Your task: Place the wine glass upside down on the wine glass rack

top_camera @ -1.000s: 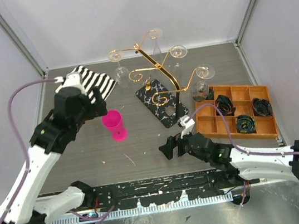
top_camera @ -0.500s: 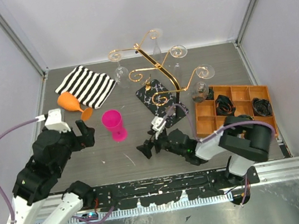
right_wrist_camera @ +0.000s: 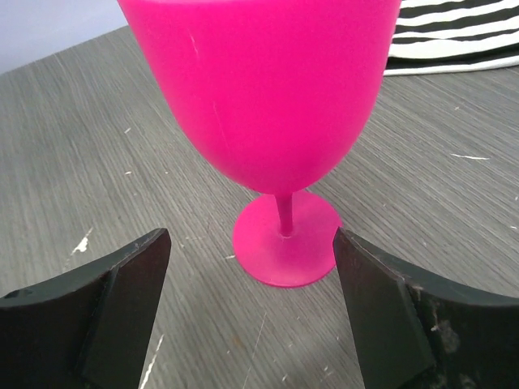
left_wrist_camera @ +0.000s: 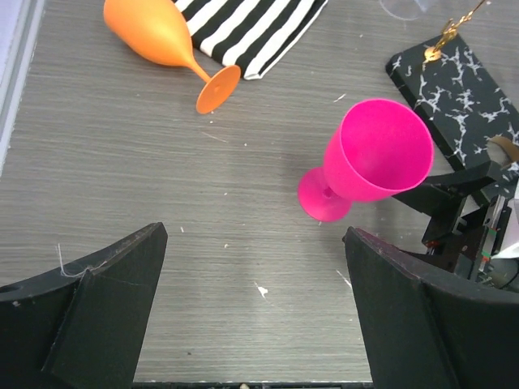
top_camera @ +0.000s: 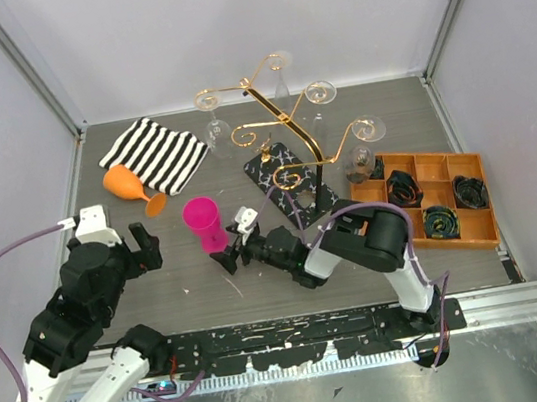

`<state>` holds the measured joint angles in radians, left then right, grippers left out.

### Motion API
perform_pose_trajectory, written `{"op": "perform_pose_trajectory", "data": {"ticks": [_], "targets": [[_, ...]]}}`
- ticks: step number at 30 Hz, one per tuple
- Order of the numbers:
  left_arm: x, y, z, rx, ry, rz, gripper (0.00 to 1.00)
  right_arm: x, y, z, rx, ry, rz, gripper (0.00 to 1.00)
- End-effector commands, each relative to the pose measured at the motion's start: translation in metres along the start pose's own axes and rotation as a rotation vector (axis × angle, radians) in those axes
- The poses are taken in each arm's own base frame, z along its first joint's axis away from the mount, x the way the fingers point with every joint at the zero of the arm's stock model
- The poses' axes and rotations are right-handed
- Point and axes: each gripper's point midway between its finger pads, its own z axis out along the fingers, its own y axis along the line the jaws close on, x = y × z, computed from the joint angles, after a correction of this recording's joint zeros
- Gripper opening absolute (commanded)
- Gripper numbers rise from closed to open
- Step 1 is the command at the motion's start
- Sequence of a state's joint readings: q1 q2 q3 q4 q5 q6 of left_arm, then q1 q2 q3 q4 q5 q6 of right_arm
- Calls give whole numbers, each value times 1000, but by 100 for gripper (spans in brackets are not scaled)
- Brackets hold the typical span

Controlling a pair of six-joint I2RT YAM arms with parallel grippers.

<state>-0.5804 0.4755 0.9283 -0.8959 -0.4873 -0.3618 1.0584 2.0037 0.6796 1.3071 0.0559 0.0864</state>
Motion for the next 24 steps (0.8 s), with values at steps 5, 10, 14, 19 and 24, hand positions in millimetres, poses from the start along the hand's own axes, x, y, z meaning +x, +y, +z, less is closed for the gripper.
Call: {"op": "perform_pose_trajectory", "data": {"ticks": [5, 10, 14, 19, 24], "targets": [[7, 11, 1, -60, 26, 27, 98, -18, -8, 43, 3, -101, -74, 85], [8, 12, 1, -61, 27, 25, 98, -9, -18, 52, 22, -87, -74, 81], [9, 11, 3, -63, 34, 31, 98, -6, -26, 53, 38, -105, -48, 74], [10, 10, 4, -64, 43, 36, 98, -6, -32, 55, 48, -123, -46, 68], [11, 12, 4, -72, 45, 41, 98, -7, -31, 60, 44, -138, -38, 63]]}}
